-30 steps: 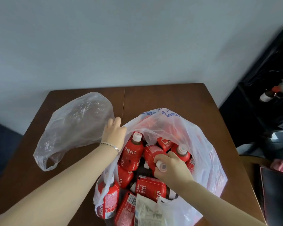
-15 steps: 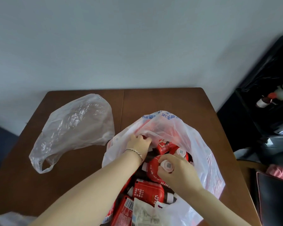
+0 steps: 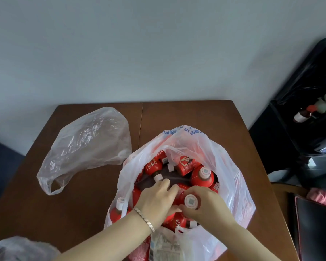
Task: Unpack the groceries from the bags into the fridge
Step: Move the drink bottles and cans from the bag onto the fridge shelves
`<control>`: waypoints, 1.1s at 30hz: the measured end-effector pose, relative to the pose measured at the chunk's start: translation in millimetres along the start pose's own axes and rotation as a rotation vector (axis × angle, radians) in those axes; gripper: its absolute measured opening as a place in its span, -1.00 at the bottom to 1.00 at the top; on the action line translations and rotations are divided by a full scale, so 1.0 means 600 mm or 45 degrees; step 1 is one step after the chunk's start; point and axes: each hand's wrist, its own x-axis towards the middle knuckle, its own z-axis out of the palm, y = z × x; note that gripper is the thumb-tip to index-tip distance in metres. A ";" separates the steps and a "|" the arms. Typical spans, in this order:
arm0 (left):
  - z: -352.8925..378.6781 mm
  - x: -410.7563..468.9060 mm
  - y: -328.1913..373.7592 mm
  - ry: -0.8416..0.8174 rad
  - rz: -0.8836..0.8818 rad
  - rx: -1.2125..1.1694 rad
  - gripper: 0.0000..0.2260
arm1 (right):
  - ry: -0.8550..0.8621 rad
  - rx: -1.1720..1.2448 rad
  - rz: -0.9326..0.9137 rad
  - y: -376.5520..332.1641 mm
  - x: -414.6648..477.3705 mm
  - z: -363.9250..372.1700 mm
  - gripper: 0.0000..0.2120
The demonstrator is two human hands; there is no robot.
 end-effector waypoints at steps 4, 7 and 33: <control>0.014 0.004 0.000 0.169 0.047 -0.111 -0.51 | -0.054 0.006 0.009 0.006 -0.003 -0.013 -0.70; 0.023 0.002 0.002 0.220 0.125 -0.128 -0.52 | -0.119 0.059 0.045 0.010 -0.011 -0.019 -0.57; 0.010 0.024 0.010 0.313 -0.080 -0.035 -0.64 | -0.001 -0.541 0.196 0.065 0.089 -0.043 -0.52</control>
